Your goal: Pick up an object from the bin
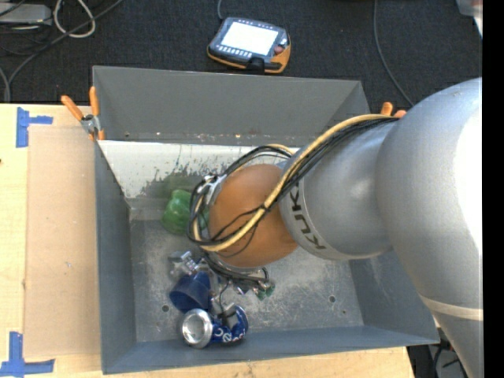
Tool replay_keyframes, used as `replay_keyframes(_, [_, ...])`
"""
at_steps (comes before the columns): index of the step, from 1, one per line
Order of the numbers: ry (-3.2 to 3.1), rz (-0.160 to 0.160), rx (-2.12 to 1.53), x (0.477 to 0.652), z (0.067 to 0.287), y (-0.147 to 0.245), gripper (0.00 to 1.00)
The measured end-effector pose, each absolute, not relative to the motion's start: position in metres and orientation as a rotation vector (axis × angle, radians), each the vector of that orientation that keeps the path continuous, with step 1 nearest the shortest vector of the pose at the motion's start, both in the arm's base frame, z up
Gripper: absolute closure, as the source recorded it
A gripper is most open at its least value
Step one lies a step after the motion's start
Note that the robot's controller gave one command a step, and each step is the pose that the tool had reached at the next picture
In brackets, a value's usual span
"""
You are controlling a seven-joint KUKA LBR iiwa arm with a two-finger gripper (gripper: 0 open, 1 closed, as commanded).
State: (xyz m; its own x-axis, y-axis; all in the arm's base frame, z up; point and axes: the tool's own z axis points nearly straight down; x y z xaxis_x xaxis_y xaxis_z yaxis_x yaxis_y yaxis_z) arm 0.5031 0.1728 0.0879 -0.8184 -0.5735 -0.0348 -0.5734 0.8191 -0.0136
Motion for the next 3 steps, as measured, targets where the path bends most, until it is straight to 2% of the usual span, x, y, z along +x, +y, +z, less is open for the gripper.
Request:
replay_keyframes(1, [2.605, 0.008, -1.738, 0.5613, 0.0688, 0.2118, 1.00])
replay_keyframes(3, [2.610, 0.010, -1.733, 0.5610, 0.0697, 0.2114, 1.00])
